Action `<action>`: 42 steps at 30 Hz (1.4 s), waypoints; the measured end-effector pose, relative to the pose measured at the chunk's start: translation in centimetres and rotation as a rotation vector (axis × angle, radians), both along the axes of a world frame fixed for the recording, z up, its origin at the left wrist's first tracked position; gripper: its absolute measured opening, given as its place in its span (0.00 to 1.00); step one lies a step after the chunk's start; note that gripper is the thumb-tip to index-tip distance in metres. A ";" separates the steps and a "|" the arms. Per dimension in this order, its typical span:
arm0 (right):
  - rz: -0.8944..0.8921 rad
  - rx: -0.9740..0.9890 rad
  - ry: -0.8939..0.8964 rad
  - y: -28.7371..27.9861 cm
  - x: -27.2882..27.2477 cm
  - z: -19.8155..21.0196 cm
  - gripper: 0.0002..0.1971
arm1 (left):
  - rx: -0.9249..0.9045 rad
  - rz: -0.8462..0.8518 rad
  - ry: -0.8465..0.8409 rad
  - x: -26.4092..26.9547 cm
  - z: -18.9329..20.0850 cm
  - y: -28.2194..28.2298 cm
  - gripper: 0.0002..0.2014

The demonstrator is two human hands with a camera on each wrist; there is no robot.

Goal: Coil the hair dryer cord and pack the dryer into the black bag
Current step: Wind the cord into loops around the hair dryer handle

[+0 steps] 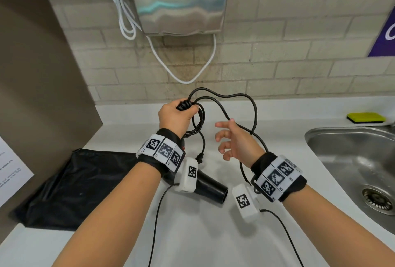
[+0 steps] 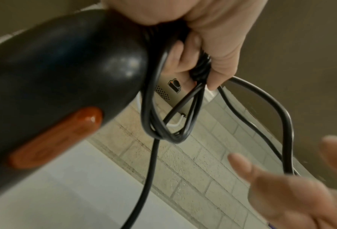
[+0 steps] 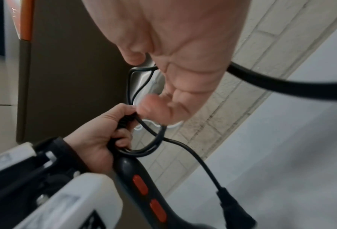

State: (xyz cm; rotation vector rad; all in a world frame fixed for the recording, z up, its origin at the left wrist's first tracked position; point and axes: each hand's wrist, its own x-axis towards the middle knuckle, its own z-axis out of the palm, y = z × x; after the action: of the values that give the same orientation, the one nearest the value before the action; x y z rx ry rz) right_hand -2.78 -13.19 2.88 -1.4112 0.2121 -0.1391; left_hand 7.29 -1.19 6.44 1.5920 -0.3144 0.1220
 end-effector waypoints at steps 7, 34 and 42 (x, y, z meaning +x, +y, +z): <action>-0.217 0.399 -0.069 -0.7 0.3 -0.6 0.26 | 0.019 -0.048 -0.005 -1.1 -0.1 -0.5 0.05; -0.523 -1.413 -0.252 -0.3 0.3 -0.5 0.09 | 0.059 -0.002 -0.003 0.3 0.1 0.4 0.05; -0.425 -1.314 0.340 -2.4 1.1 -1.0 0.15 | 0.035 -0.009 0.025 0.7 -0.1 0.6 0.04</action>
State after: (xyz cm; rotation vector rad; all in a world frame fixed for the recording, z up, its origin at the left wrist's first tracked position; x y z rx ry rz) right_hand -1.69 -15.63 1.84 -2.6822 0.8004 -0.4385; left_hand 7.99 -0.63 6.31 1.6258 -0.3055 0.0904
